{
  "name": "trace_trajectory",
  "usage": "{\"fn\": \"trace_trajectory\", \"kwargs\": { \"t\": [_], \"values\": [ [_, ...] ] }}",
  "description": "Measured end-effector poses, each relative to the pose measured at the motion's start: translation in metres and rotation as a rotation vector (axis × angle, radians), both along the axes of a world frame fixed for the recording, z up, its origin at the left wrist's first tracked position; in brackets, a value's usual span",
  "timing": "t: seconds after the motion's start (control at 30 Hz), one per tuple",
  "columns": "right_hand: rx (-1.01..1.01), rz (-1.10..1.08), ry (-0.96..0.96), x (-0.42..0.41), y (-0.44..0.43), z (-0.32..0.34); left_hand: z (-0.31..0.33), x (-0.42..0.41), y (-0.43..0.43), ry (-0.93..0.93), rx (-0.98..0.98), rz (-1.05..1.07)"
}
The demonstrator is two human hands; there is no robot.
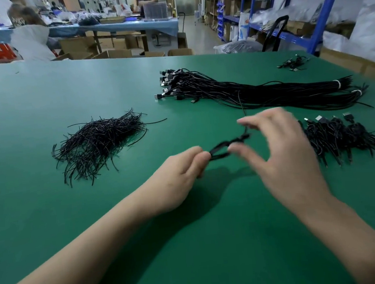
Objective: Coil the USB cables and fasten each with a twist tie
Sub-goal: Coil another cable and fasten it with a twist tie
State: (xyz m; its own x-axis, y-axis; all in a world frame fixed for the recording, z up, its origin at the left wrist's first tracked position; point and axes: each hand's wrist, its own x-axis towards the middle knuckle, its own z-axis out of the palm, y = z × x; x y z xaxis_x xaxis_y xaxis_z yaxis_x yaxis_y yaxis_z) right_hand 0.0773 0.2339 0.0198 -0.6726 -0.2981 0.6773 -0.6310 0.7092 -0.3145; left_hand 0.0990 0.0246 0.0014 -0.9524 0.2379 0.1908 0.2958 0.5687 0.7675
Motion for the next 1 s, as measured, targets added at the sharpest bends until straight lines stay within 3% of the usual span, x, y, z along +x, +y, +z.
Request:
{"fn": "trace_trajectory", "kwargs": {
  "t": [0.1,0.2,0.27,0.67,0.9,1.0],
  "values": [
    [-0.440,0.028,-0.294,-0.001,-0.003,-0.010,0.000,-0.001,0.007,-0.045,0.321,0.042],
    [-0.556,0.204,-0.661,0.004,-0.020,-0.024,0.000,0.003,0.021,-0.103,0.448,-0.022],
    [-0.655,0.316,-0.767,0.006,-0.028,-0.028,-0.003,0.006,0.030,-0.133,0.508,-0.069],
    [-0.873,0.515,-0.787,0.006,-0.025,-0.028,-0.005,0.004,0.024,-0.329,0.577,-0.195],
    [-0.859,0.390,-0.799,0.004,-0.025,-0.032,0.000,-0.002,0.012,-0.184,0.179,-0.050],
    [-0.820,0.352,-0.830,0.005,-0.023,-0.033,0.010,-0.015,-0.007,-0.176,0.105,0.019]
  ]
}}
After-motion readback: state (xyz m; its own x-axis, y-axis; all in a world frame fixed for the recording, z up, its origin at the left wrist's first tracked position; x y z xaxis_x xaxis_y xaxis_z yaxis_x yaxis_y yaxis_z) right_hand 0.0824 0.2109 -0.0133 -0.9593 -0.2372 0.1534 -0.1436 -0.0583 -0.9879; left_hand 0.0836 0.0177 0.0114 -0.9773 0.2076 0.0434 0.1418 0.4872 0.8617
